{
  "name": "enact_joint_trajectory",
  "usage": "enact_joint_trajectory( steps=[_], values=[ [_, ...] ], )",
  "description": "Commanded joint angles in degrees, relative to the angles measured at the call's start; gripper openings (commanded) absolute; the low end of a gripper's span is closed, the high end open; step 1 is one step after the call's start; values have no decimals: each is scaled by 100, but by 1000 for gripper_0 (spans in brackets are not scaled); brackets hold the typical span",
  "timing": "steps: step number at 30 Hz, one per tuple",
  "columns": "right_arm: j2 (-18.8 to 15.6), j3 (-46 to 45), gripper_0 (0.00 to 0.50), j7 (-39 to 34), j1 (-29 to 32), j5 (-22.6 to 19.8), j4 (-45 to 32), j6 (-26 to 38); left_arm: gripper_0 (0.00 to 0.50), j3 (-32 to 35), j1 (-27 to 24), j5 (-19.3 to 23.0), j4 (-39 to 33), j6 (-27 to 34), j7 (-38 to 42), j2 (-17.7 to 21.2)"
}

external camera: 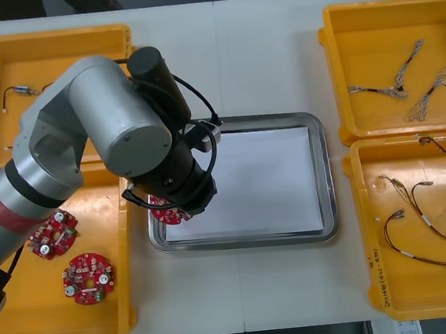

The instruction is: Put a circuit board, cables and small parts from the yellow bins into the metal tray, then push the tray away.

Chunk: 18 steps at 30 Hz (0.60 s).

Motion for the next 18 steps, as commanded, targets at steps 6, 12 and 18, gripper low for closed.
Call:
enact_joint_trajectory(
  steps=[6, 12, 18],
  values=[
    [-164, 74, 0, 93, -116, 9, -152, 20, 0, -544, -288, -169, 496, -612, 527, -292],
    [-164, 82, 0, 76, -99, 35, -152, 20, 1, -755, -297, -328, 636, -779, 466, -275],
    [-164, 82, 0, 85, -99, 114, -152, 20, 44, -773, -306, -231, 680, -797, 492, -283]
  ],
)
